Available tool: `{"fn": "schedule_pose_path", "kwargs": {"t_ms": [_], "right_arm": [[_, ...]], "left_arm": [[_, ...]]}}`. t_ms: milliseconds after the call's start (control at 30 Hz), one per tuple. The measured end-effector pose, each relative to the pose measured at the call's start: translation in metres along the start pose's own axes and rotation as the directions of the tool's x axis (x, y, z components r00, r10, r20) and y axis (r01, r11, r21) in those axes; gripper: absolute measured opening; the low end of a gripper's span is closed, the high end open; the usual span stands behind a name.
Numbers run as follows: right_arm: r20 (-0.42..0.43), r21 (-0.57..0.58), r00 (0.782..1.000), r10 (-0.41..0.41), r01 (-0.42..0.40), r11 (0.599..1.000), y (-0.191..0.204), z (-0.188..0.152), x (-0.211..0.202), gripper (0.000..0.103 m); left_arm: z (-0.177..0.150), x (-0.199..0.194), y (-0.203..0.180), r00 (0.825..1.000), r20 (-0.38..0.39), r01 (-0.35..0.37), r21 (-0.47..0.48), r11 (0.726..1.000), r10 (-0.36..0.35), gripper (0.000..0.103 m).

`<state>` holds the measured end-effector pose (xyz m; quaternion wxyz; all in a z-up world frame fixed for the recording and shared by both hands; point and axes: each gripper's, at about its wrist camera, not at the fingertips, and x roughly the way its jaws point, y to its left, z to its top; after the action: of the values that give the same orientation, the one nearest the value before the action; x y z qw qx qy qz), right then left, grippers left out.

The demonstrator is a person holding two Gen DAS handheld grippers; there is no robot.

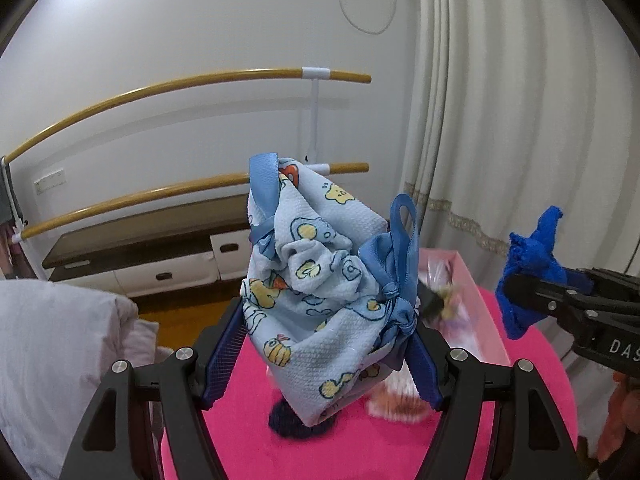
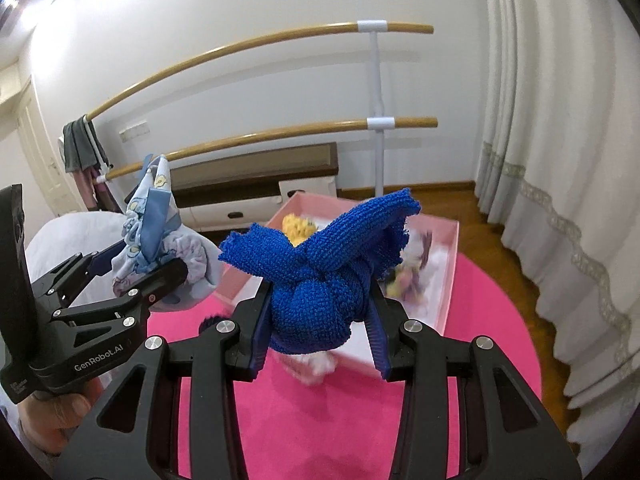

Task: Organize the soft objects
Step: 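Lift both items over the pink box and open both tools inside it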

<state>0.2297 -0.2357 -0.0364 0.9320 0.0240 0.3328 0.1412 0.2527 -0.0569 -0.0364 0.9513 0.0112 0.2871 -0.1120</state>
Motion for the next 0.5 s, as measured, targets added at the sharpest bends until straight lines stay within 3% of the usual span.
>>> {"fn": "schedule_pose_path", "kwargs": {"t_ms": [233,500], "right_arm": [[-0.03,-0.006,0.999,0.021,-0.021,1.0,-0.004,0.035,0.03,0.039],[-0.107,0.037,0.993,0.048,-0.044,0.998,-0.023,0.055,0.079,0.039]], "left_arm": [[0.033,0.034,0.004,1.0,-0.012,0.011,-0.009,1.0,-0.012,0.069],[0.049,0.077,0.013,0.997,-0.072,0.022,0.003,1.0,-0.022,0.069]]}}
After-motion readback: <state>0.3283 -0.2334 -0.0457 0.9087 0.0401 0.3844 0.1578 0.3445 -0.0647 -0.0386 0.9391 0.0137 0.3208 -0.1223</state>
